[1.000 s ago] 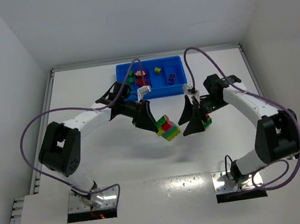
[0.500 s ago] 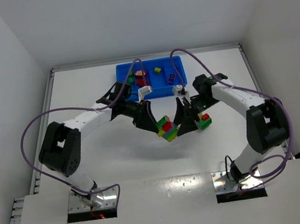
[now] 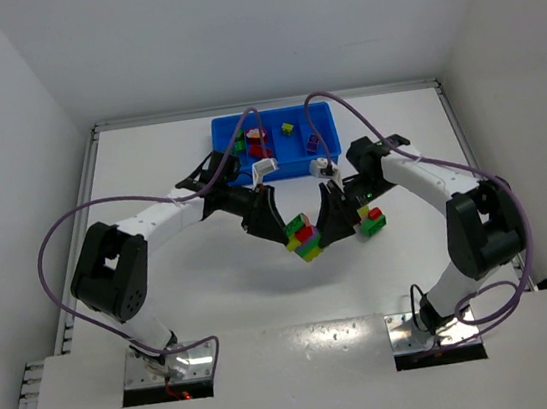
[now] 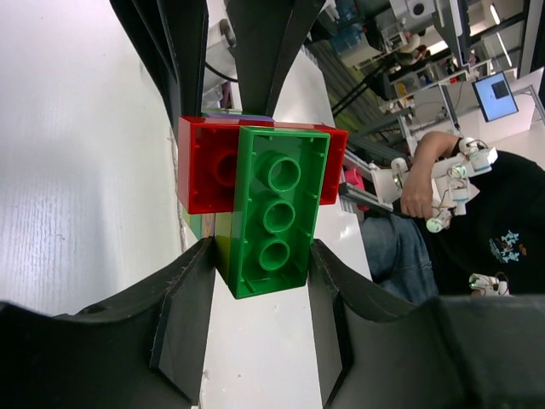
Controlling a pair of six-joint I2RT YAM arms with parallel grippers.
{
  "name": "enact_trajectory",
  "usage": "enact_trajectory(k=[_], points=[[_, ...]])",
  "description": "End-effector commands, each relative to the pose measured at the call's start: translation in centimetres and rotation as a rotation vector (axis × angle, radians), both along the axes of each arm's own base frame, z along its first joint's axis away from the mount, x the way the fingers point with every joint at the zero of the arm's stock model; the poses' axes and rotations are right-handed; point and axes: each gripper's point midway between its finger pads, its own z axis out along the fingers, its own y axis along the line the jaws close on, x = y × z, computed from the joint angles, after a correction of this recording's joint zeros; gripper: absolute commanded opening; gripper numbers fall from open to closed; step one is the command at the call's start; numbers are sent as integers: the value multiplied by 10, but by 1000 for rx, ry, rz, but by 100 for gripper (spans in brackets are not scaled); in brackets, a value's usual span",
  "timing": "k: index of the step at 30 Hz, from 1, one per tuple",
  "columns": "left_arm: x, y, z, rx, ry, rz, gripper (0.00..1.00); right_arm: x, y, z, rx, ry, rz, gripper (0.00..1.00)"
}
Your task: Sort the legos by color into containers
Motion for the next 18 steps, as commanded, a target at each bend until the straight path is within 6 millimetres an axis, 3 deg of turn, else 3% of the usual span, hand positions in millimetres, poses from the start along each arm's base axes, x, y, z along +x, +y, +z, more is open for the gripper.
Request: enact_trajectory(k=[1,5,12,18], points=[[-13,7,31,-163,-36,-115,12,-4,7,7,45,-67,31,5],[-18,6,24,-148,-19,-117,12,1,11,16,66,-68,24,38],[-17,5,23,-146,-31,-111,11,-3,15,19,67,-37,41,41],[-16,5,20,-142,-22,-110,11,-2,15,19,60,-18,39,50]])
